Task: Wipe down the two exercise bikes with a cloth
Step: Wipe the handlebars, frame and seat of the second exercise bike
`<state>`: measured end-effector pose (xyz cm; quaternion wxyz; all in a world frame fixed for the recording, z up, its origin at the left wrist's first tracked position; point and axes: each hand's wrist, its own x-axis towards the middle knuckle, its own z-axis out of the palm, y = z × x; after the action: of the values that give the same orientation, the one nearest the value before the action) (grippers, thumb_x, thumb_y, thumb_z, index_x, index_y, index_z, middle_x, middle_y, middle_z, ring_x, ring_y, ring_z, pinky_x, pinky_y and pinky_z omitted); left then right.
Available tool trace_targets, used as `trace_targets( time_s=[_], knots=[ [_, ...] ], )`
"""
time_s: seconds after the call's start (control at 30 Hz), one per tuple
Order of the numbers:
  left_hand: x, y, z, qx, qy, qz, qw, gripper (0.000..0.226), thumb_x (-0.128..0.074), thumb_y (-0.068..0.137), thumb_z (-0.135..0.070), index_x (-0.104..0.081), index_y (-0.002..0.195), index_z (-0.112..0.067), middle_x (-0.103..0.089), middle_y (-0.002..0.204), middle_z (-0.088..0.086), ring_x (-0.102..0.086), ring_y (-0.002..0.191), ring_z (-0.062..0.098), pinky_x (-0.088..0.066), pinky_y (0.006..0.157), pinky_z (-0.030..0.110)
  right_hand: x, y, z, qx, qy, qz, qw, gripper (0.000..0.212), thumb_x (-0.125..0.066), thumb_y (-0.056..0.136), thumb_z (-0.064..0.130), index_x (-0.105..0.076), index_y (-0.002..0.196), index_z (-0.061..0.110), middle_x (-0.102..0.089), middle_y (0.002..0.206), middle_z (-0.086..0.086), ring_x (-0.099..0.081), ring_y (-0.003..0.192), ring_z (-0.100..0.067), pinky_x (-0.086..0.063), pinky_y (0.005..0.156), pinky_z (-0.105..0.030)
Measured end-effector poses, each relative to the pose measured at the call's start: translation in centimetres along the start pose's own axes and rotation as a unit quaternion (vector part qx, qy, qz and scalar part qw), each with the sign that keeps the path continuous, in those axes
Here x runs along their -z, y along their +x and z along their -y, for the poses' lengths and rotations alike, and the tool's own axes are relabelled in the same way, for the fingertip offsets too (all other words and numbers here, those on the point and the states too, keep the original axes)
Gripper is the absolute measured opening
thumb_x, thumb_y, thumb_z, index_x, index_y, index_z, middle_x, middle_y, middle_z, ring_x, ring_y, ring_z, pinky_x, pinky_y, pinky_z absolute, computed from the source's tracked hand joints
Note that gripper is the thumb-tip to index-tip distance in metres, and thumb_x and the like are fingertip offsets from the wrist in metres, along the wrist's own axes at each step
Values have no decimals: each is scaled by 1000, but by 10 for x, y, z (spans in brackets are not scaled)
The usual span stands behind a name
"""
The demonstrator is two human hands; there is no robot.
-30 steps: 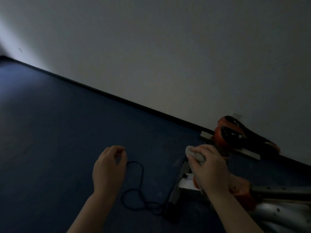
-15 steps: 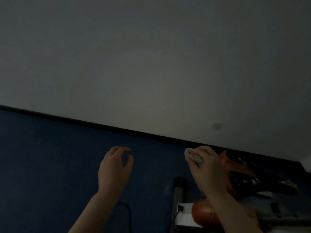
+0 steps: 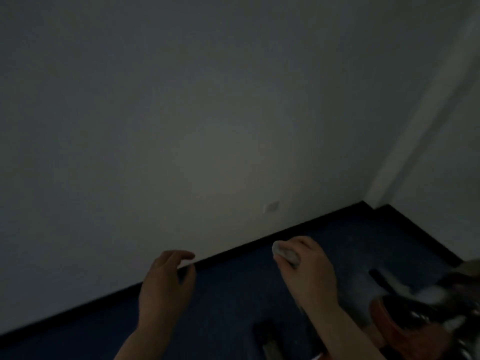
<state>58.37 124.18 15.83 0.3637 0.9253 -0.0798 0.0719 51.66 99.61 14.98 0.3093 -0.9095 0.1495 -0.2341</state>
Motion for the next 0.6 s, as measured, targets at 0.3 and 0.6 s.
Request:
trace_targets(
  time_s=[0.3, 0.6],
  knots=[
    [-84, 139, -49, -136, -67, 109, 982, 16, -62, 85, -16, -65, 98, -25, -53, 95, -11, -56, 91, 13, -37, 68, 25, 30, 59, -41, -131, -118, -168, 970, 17, -75, 79, 25, -72, 94, 19, -61, 98, 5, -61, 87, -14, -46, 73, -20],
    [-192, 218, -162, -255, -134, 185, 940, 18, -63, 85, -16, -60, 94, -32, -55, 94, -12, -54, 89, 10, -37, 71, 25, 79, 101, -116, -227, -147, -277, 922, 12, -74, 80, 26, -73, 90, 20, -60, 91, 7, -59, 80, -9, -38, 71, -7]
  ],
)
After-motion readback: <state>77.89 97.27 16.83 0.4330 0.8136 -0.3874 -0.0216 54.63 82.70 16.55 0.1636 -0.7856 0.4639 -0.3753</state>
